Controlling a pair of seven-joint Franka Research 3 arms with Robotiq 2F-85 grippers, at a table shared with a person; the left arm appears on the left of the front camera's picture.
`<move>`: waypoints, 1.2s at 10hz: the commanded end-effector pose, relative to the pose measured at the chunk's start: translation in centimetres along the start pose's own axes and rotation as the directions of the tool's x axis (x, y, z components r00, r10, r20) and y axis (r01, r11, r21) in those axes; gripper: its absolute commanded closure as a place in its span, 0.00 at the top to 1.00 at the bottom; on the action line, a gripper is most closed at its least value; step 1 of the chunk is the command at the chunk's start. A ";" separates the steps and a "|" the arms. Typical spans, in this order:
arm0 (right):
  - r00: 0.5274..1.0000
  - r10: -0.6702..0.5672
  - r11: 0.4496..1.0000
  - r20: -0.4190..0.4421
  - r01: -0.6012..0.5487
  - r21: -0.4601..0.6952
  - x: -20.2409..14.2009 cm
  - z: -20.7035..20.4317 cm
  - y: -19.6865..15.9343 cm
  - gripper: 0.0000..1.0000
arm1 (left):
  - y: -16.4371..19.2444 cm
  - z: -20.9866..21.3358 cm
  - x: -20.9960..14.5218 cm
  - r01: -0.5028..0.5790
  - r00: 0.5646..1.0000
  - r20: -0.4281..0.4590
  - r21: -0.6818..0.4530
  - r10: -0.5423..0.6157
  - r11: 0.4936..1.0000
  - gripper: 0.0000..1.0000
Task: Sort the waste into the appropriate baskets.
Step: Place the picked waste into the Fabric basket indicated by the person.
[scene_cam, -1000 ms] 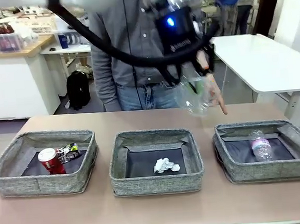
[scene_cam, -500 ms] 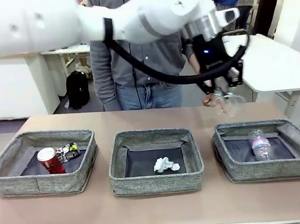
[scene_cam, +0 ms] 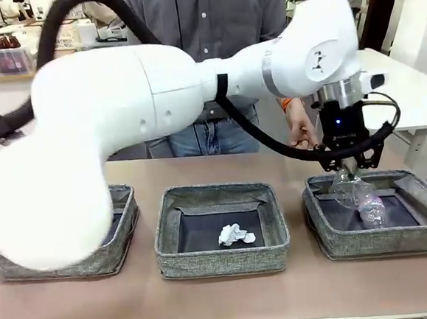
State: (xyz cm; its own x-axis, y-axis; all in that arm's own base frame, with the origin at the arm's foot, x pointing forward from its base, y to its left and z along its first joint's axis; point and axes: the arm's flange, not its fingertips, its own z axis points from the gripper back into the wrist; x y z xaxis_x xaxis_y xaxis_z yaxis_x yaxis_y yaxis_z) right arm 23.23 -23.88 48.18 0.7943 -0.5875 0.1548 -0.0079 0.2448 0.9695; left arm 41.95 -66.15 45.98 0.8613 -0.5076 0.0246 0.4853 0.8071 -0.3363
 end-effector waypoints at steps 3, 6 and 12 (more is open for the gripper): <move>1.000 -0.019 1.000 0.019 0.019 -0.006 0.6 0.3 0.5 1.00 | -2.3 0.2 4.3 0.012 0.999 -0.053 0.043 -0.010 0.999 0.07; 1.000 -0.019 1.000 0.019 0.019 -0.006 0.6 0.3 0.5 1.00 | -2.0 0.2 4.2 0.013 0.999 -0.051 0.039 -0.011 0.999 0.38; 1.000 -0.019 1.000 0.019 0.019 -0.006 0.6 0.3 0.5 1.00 | -2.1 0.2 4.1 -0.006 0.999 -0.051 0.005 0.006 1.000 0.99</move>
State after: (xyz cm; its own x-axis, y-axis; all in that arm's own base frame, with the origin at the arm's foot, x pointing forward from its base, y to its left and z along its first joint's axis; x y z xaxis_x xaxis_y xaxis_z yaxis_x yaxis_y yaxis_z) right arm 23.38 -23.97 48.23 0.7929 -0.5892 0.1554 -0.0034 0.2508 0.9680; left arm 42.04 -66.66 45.44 0.8520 -0.5234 -0.0120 0.4914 0.8075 -0.3263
